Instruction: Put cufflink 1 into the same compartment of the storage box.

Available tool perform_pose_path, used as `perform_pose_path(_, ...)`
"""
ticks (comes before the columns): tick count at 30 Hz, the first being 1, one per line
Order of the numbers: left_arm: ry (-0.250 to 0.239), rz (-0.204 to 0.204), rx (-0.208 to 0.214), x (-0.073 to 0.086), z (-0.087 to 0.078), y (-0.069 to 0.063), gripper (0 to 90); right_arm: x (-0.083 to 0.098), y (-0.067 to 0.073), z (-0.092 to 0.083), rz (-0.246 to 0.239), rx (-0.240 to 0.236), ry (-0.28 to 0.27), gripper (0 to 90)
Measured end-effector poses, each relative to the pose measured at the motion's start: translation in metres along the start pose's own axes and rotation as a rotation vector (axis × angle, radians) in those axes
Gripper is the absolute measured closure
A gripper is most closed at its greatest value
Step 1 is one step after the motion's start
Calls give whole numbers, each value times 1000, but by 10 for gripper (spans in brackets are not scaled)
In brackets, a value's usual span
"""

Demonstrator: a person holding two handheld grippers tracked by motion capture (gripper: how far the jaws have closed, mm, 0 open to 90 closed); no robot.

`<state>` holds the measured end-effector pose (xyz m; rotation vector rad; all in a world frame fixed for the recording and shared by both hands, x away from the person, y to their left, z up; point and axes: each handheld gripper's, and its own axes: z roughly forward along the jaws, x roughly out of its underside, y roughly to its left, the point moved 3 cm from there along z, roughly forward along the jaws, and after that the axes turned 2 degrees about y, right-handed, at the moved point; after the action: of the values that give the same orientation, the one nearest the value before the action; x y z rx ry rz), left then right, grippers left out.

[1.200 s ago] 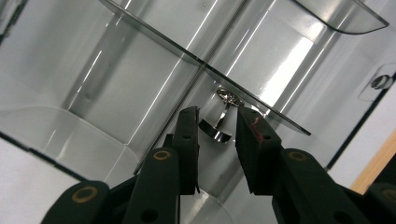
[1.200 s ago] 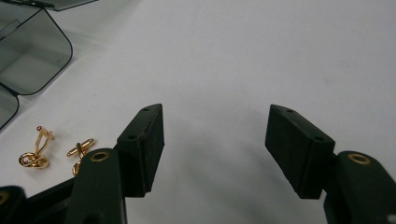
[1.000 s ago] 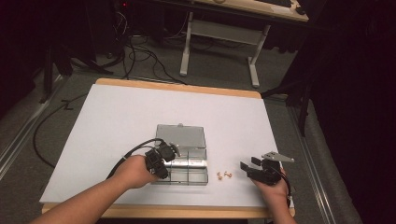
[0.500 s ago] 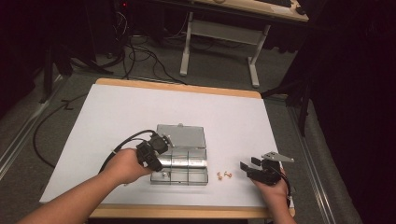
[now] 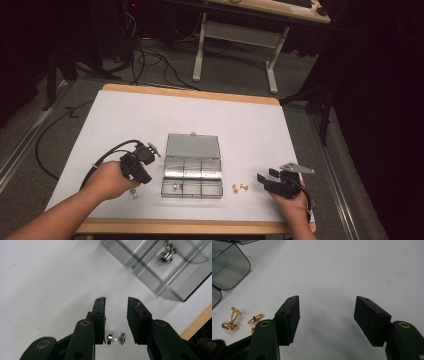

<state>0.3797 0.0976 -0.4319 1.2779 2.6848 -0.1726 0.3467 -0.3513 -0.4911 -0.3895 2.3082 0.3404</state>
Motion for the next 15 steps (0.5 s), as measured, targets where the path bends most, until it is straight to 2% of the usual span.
perform_pose_path(6, 14, -33, -1, 20, 8, 10, 685, 0, 0, 0, -3, 2, 2, 379)
perform_pose_path(11, 1, -61, -3, 30, 6, 17, 685, 0, 0, 1, -3, 3, 5, 380)
perform_pose_path(15, 0, -68, -4, 34, 4, 19, 686, 0, 0, 1, -2, 3, 3, 380)
